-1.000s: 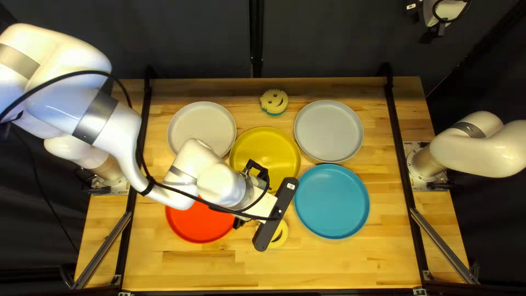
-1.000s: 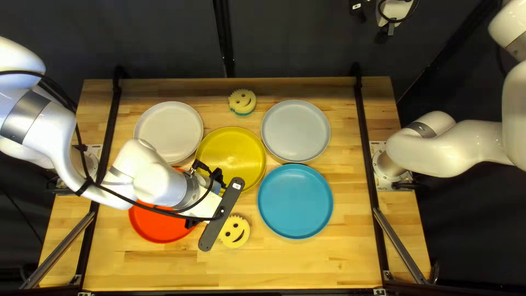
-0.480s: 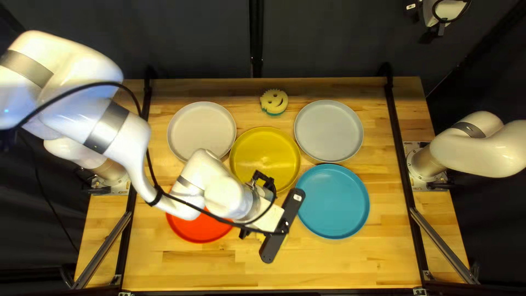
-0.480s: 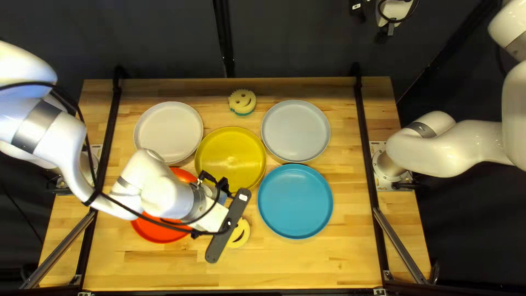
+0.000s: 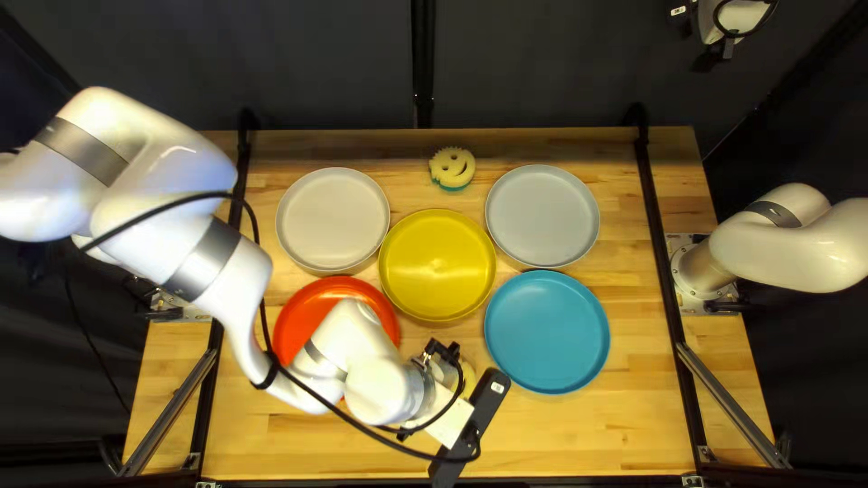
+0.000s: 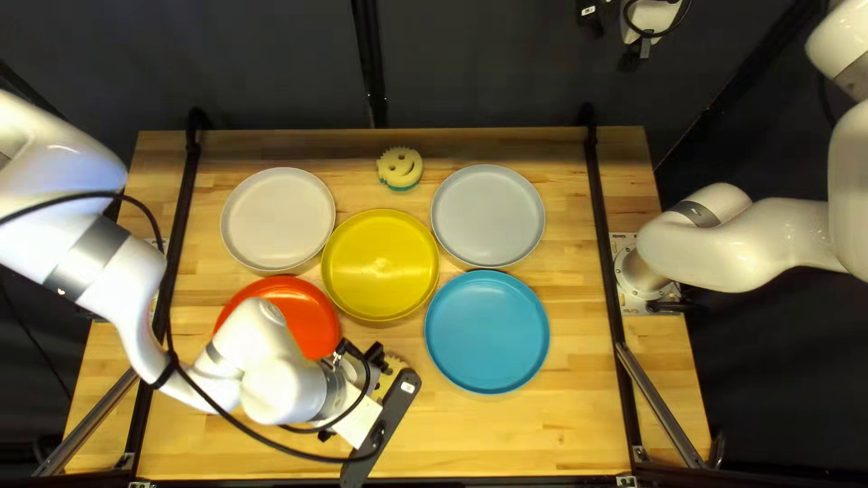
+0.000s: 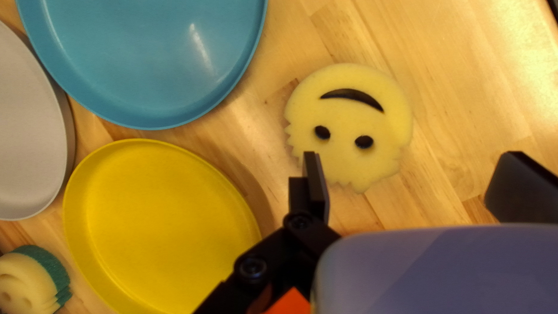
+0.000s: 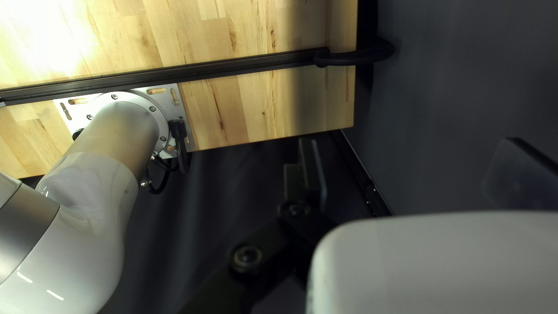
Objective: Pick up sponge and scrub the plate
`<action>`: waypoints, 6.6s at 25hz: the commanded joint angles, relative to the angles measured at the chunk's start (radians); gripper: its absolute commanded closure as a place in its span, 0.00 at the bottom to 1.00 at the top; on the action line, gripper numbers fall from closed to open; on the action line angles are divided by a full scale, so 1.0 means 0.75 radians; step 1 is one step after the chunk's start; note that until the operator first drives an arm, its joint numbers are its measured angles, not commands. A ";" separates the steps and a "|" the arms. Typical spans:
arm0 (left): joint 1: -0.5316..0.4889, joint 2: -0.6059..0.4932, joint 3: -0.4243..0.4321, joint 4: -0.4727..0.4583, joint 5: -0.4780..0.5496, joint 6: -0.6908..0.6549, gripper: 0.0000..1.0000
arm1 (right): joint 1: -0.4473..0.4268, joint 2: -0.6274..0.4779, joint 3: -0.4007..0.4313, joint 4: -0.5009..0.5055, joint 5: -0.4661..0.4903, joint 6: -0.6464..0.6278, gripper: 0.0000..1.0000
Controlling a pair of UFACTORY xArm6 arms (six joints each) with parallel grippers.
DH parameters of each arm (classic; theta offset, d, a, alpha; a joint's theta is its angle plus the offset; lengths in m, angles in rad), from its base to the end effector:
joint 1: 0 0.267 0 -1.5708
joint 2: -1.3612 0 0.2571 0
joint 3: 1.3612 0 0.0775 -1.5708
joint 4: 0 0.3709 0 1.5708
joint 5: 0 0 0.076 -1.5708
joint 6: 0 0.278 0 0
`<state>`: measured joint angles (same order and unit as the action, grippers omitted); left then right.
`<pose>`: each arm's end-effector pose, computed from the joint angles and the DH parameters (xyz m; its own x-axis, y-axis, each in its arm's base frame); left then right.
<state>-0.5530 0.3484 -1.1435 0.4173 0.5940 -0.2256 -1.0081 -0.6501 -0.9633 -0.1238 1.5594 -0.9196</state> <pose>0.5224 -0.2784 0.0292 0.7609 -0.6140 0.2099 -0.5658 -0.7861 -0.2487 0.1569 -0.3130 0.3214 0.9934 -0.0940 -0.0655 -0.0858 -0.9893 0.1176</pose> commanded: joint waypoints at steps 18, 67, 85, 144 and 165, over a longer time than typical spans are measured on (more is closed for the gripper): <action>0.036 0.085 0.111 0.319 -0.201 -0.306 0.00 | 0.000 0.000 0.000 0.000 0.000 0.000 0.00; -0.133 -0.349 0.310 -0.024 0.224 -0.190 1.00 | 0.000 0.000 0.000 0.000 0.000 0.000 0.00; -0.093 -0.441 0.463 -0.069 0.145 -0.218 1.00 | 0.000 0.000 0.000 0.000 0.000 0.000 0.00; 0.096 -0.517 0.788 -0.439 -0.109 0.185 1.00 | 0.000 0.000 0.000 0.000 0.000 0.000 0.00; 0.038 -0.605 0.869 -0.483 -0.092 0.129 1.00 | 0.000 0.000 0.000 0.000 0.000 0.000 0.00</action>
<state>-0.5540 -0.0857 -0.5094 0.0540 0.5220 -0.1566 -1.0081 -0.6501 -0.9633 -0.1238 1.5594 -0.9196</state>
